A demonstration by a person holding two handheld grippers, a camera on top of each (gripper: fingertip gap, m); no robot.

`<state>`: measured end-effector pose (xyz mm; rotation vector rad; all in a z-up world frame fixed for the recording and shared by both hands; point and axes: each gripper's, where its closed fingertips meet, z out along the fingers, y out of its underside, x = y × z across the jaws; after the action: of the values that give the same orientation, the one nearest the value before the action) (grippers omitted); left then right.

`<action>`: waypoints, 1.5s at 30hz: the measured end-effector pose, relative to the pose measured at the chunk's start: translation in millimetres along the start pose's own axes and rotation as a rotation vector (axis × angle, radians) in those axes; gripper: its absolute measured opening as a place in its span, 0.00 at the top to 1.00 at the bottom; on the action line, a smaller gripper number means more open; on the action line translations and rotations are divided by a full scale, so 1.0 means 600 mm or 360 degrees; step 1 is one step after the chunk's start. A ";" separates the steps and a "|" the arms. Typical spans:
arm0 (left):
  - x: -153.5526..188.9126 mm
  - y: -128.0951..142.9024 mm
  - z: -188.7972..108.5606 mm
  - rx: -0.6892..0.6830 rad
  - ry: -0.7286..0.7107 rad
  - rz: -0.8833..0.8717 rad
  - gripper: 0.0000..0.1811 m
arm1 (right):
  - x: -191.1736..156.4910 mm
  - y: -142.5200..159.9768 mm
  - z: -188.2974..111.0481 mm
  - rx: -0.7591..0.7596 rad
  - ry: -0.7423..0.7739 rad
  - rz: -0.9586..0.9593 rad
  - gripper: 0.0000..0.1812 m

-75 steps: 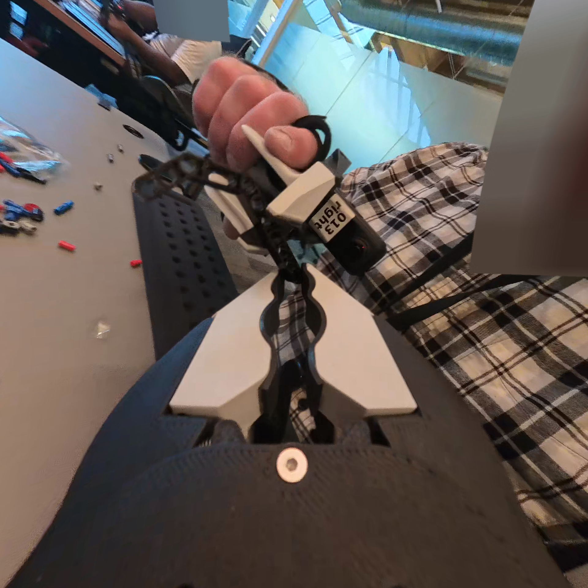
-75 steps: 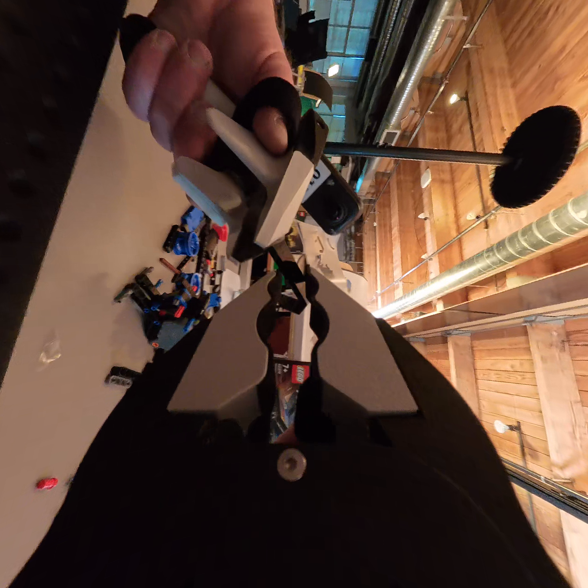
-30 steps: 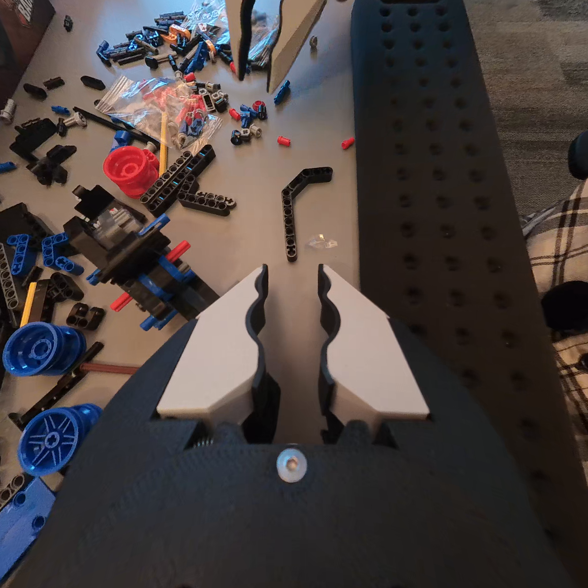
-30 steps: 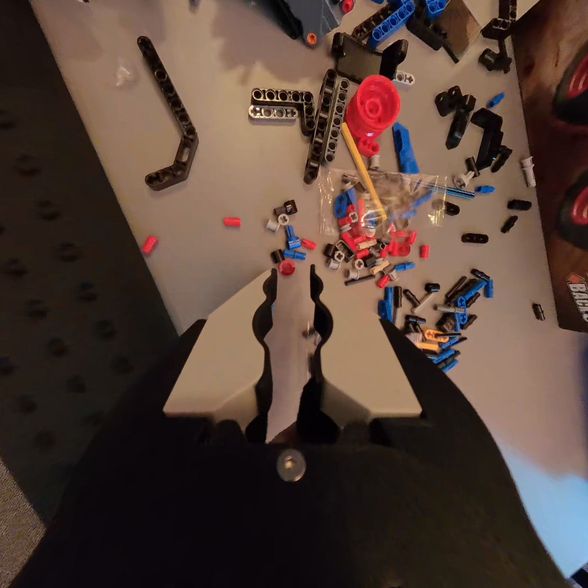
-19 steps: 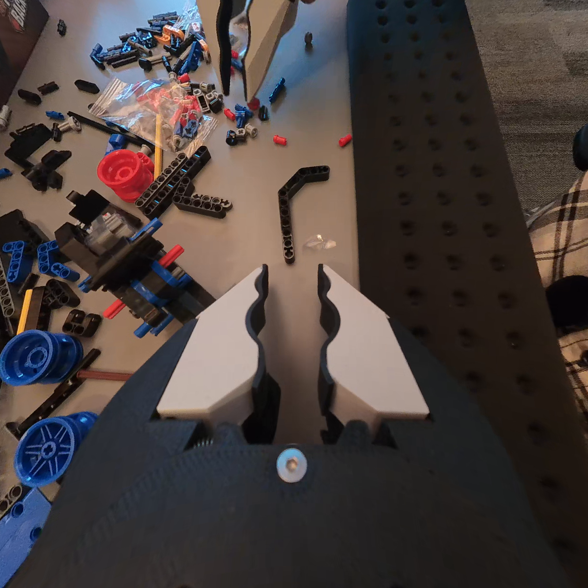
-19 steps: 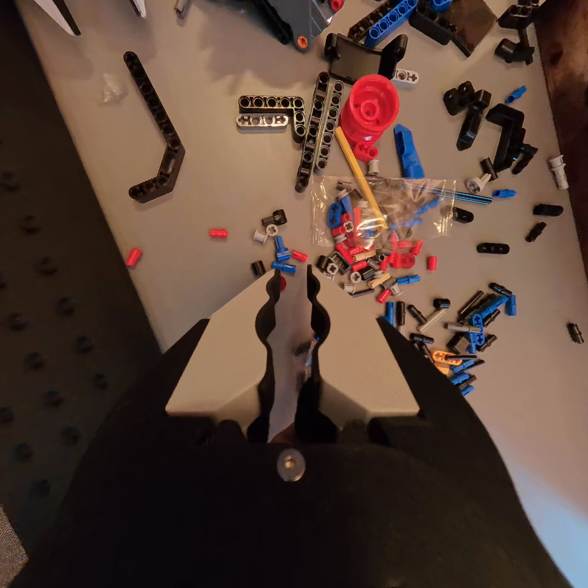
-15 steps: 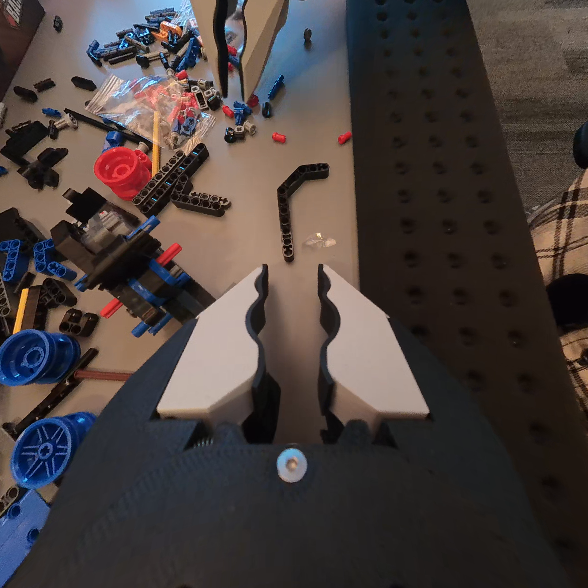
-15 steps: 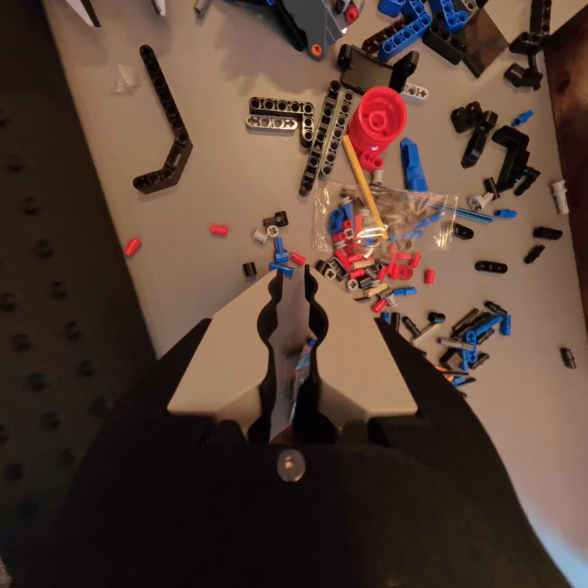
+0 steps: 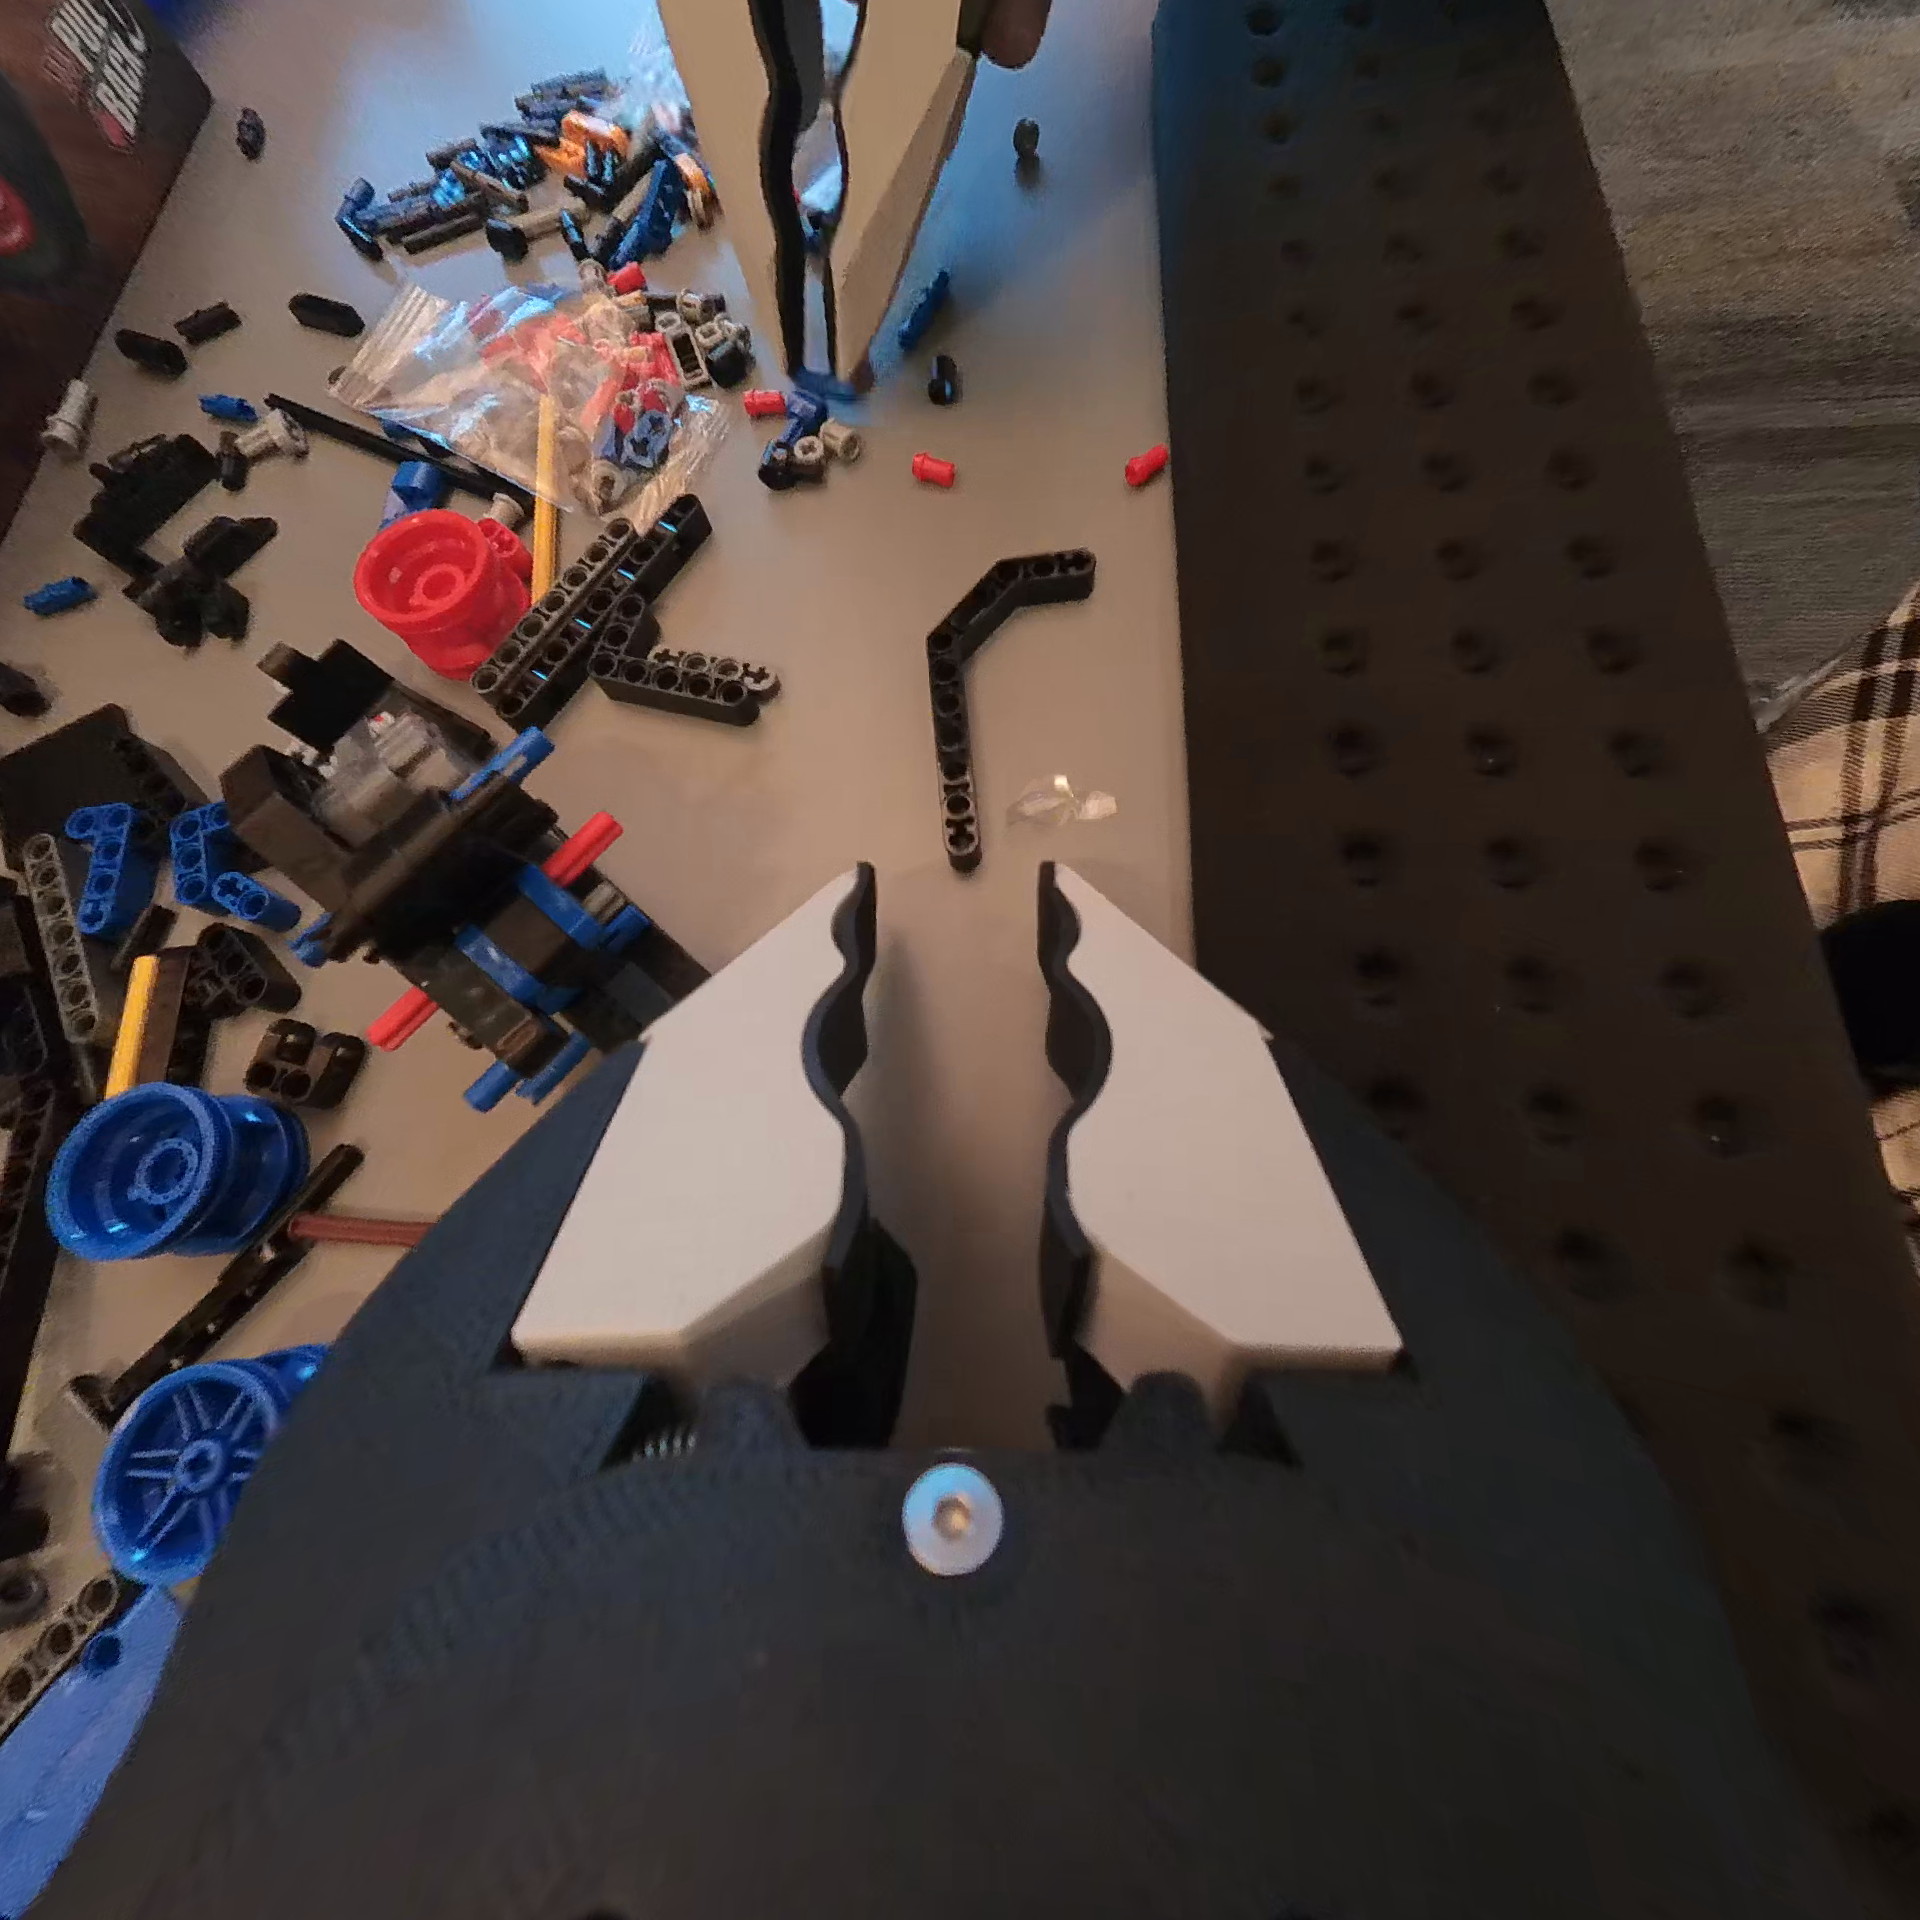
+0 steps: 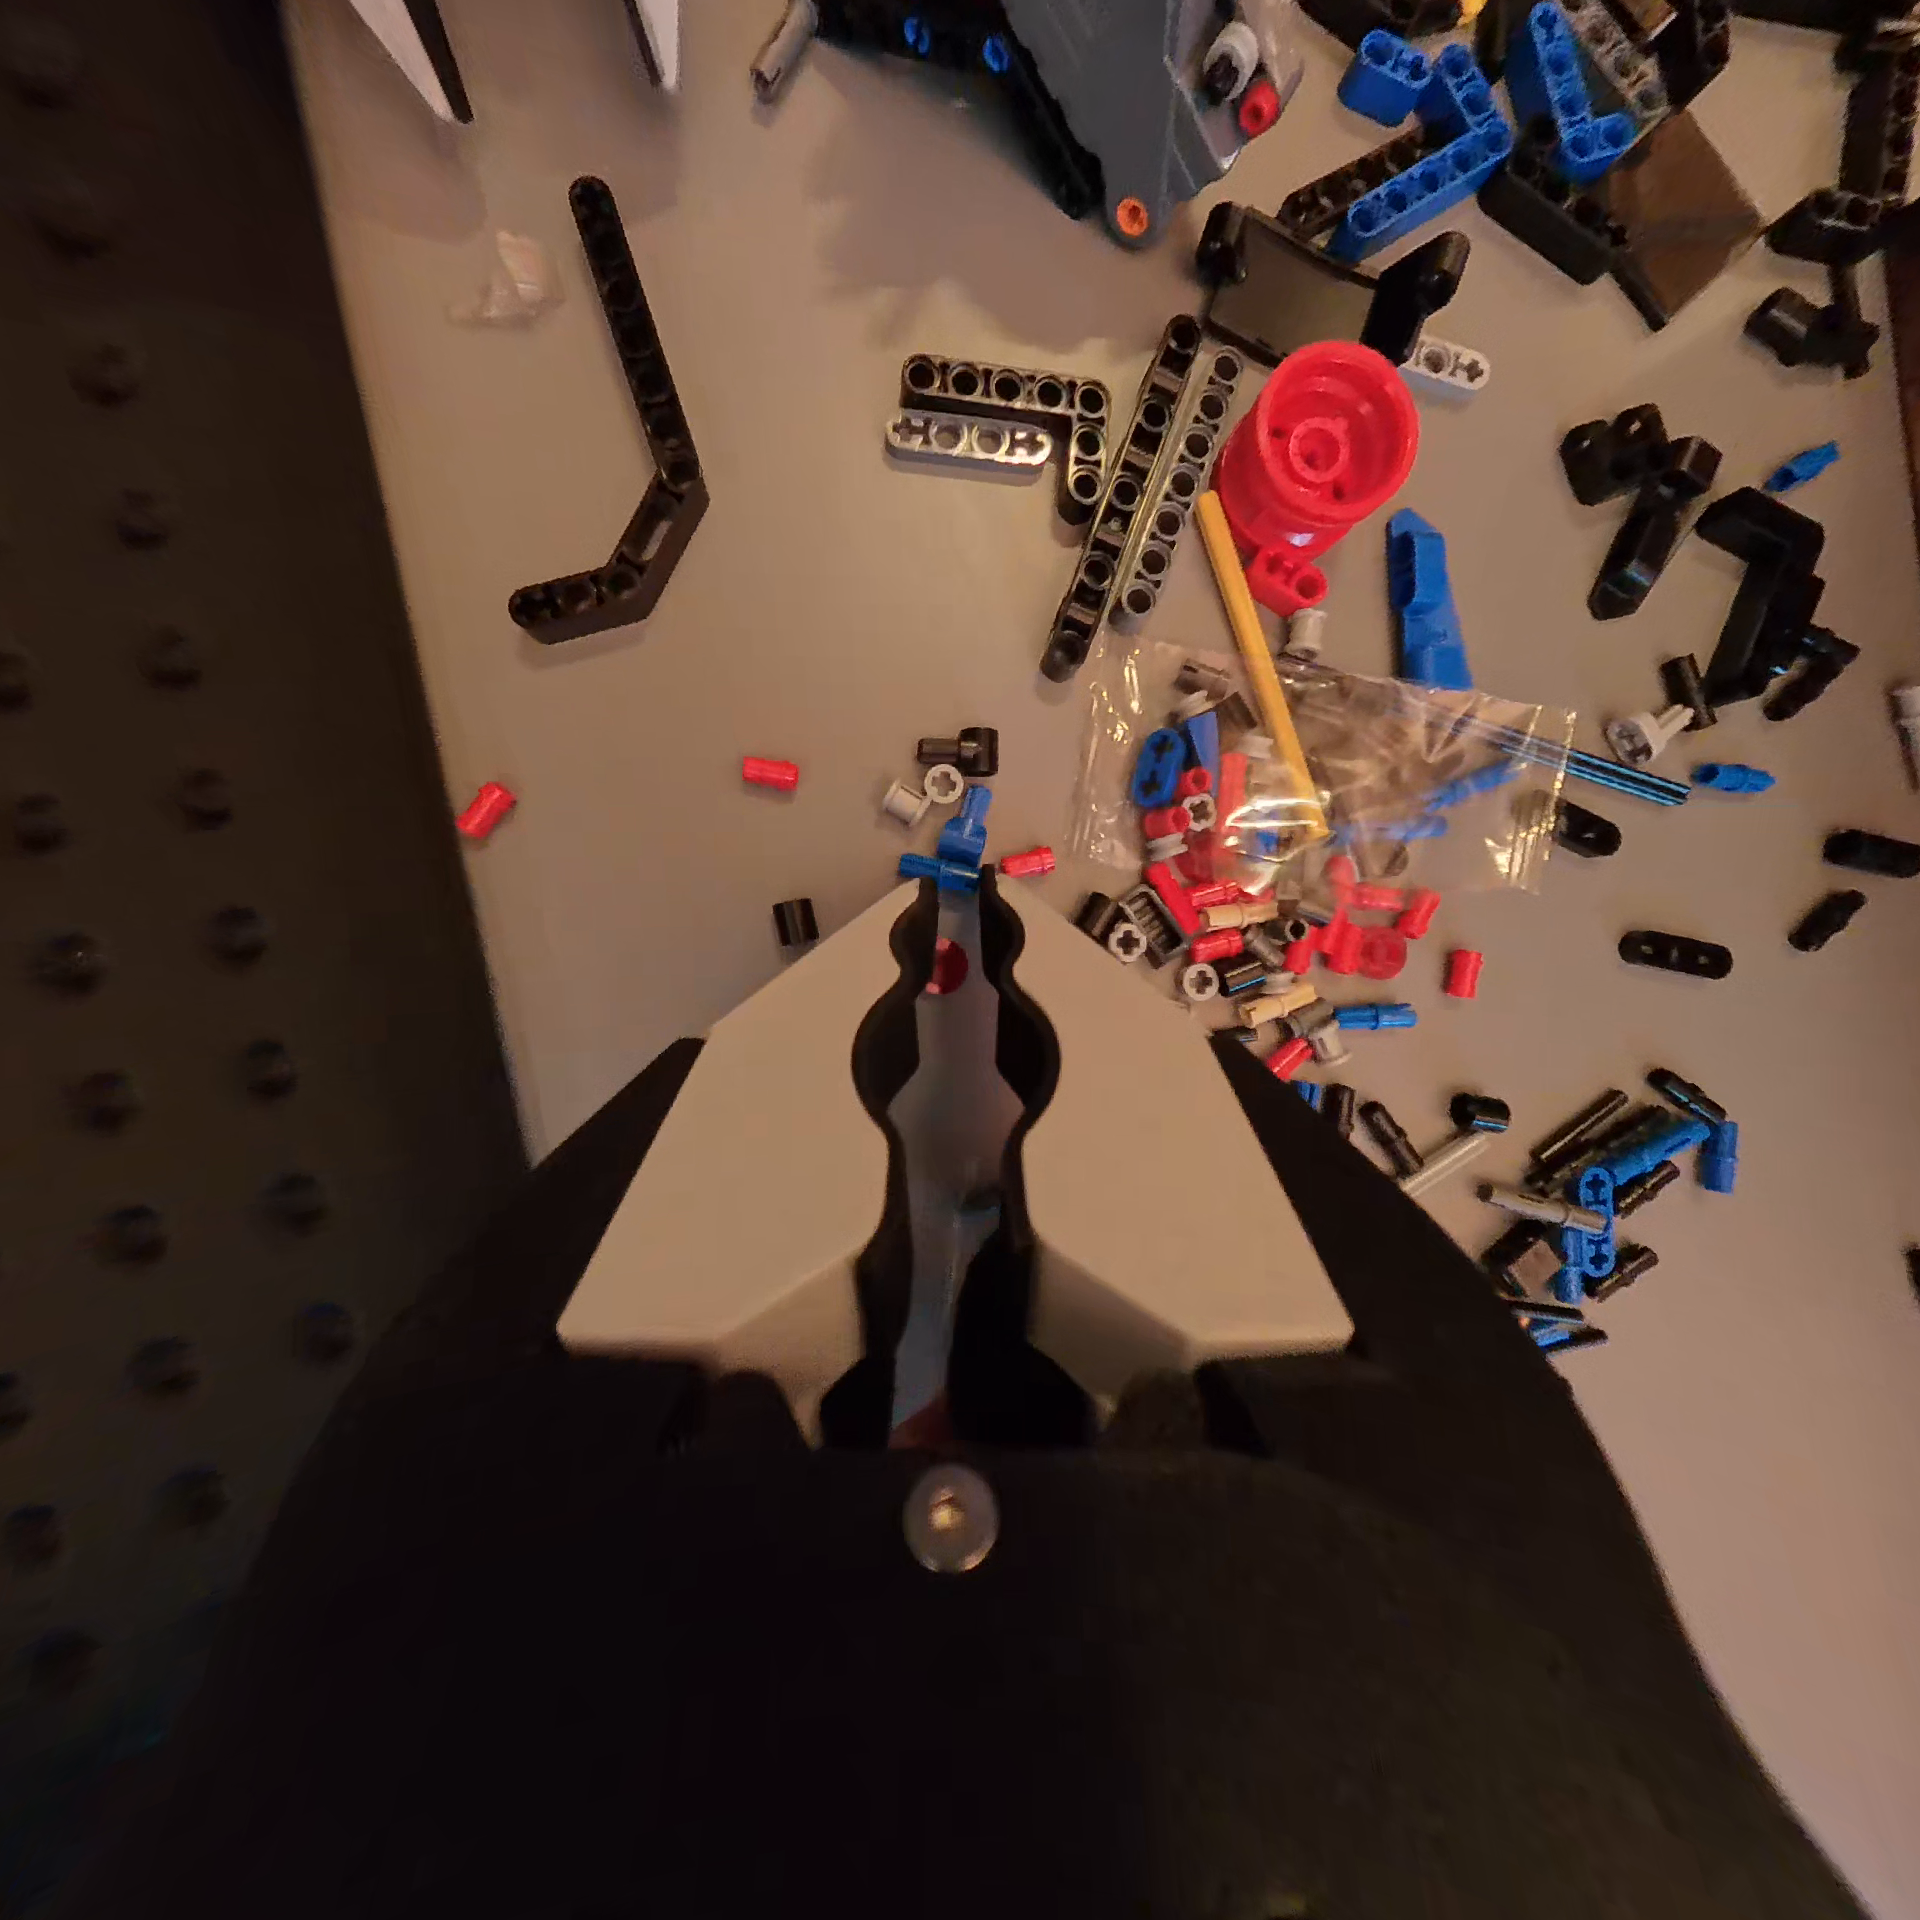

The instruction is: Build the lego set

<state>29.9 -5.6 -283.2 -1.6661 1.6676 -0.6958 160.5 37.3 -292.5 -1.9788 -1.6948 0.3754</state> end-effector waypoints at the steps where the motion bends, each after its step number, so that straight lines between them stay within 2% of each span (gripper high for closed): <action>1: -0.004 -0.006 -0.002 0.0019 -0.0038 0.0016 0.84 | 0.000 -0.004 -0.005 0.0028 0.0019 0.0014 0.97; 3: -0.012 -0.024 -0.006 0.0067 -0.0110 0.0036 0.84 | -0.002 -0.026 -0.019 0.0137 0.0075 0.0043 0.97; 7: -0.016 -0.084 -0.014 0.0290 -0.0137 -0.0058 0.84 | -0.023 -0.103 -0.042 0.0363 0.0257 -0.0053 0.97; 13: -0.011 -0.135 -0.019 0.0570 0.0192 -0.0584 0.89 | -0.046 -0.194 -0.059 0.0523 0.0587 -0.0327 0.97; 20: -0.009 -0.155 -0.043 0.0759 0.0348 -0.0740 0.96 | -0.061 -0.233 -0.068 0.0577 0.0742 -0.0531 0.97; 25: -0.008 -0.155 -0.049 0.0776 0.0354 -0.0676 0.99 | -0.063 -0.241 -0.071 0.0562 0.0835 -0.0656 0.97; 28: -0.008 -0.148 -0.046 0.0712 0.0274 -0.0532 0.99 | -0.067 -0.240 -0.069 0.0563 0.0784 -0.0641 0.96; 33: -0.014 -0.132 -0.038 0.0517 -0.0050 -0.0074 0.99 | -0.073 -0.238 -0.075 0.0723 0.0446 -0.0233 0.92; 36: -0.009 -0.133 -0.035 0.0455 -0.0174 0.0154 0.99 | -0.079 -0.244 -0.079 0.0806 0.0311 -0.0092 0.95; 40: -0.010 -0.136 -0.035 0.0453 -0.0209 0.0193 0.99 | -0.082 -0.239 -0.064 0.0762 0.0243 -0.0043 0.97; 45: -0.012 -0.138 -0.043 0.0480 -0.0251 0.0242 0.99 | -0.082 -0.240 -0.069 0.0784 0.0185 0.0002 0.96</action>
<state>62.8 -4.4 -202.4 -1.3322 1.4788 -0.6848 51.9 -4.5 -186.0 -1.6051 -1.3673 0.6011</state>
